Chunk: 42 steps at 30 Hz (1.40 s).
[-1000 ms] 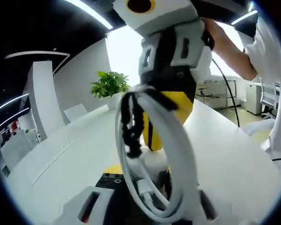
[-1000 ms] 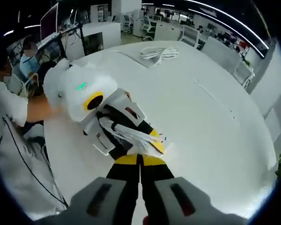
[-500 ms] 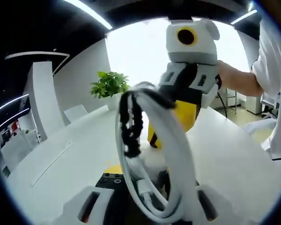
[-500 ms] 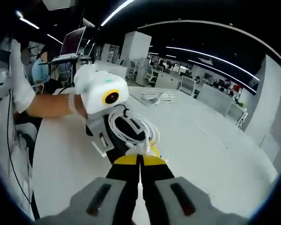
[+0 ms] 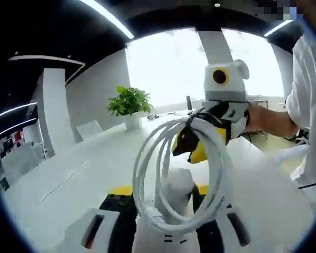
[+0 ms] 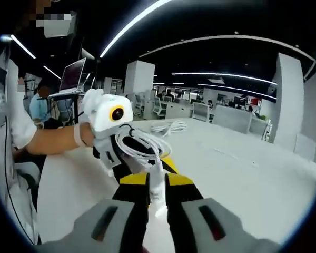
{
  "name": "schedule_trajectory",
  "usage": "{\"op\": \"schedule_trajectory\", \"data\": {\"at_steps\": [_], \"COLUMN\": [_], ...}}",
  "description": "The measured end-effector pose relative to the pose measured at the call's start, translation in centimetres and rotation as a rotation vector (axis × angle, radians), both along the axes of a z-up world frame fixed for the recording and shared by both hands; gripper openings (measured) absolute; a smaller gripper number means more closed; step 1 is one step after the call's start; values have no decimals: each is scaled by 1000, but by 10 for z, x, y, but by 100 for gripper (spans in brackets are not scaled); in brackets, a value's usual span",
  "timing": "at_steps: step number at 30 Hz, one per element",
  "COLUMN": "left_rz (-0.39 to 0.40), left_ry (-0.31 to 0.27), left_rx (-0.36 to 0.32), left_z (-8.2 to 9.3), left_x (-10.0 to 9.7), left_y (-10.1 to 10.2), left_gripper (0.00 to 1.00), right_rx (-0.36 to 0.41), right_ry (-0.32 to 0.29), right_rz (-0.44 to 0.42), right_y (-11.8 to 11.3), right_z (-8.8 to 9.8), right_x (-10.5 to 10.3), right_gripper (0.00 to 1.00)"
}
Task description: Straighten the power strip on the desk, plug the charger into it
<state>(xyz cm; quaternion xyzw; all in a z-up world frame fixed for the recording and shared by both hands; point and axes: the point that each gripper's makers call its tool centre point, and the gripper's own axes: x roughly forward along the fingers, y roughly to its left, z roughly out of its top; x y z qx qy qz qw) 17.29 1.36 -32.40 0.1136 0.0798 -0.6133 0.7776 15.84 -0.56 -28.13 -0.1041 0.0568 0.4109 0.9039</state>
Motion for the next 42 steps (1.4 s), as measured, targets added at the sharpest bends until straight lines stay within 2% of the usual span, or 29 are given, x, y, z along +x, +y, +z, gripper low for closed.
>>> {"op": "schedule_trajectory", "data": {"at_steps": [4, 6, 8, 12, 14, 17, 21, 26, 29, 31, 35, 40, 42], "left_rz": [15, 29, 42, 99, 138, 195, 224, 294, 324, 352, 395, 442, 448], "left_ry": [32, 46, 55, 41, 52, 67, 80, 116, 130, 144, 170, 217, 226], "left_rx": [-19, -39, -54, -5, 0, -5, -49, -117, -149, -145, -91, -124, -118], "left_z": [5, 8, 10, 0, -4, -8, -6, 4, 12, 13, 7, 16, 18], "left_x": [-5, -11, -18, -27, -31, -38, -65, -87, -103, -114, -142, -170, -182], "left_y": [17, 24, 30, 43, 50, 60, 68, 81, 88, 94, 109, 129, 133], "left_gripper": [44, 45, 47, 51, 55, 62, 75, 86, 95, 96, 96, 96, 96], "right_rx": [12, 1, -13, -26, -46, -82, -112, -124, -139, -145, -150, -182, -209], "right_ry": [-6, 8, 18, 57, 74, 88, 140, 145, 142, 143, 153, 165, 186], "right_rz": [-1, -11, -22, -46, -51, -53, -89, -109, -132, -158, -183, -223, -242], "right_y": [-2, -5, -9, -14, -14, -14, -21, -30, -37, -43, -53, -66, -73], "right_z": [-1, -7, -12, -17, -20, -24, -31, -30, -28, -27, -26, -28, -31], "right_x": [-4, -5, -7, -11, -14, -21, -31, -47, -57, -63, -82, -108, -119], "right_gripper": [16, 21, 22, 26, 32, 36, 48, 50, 56, 60, 61, 67, 70]}}
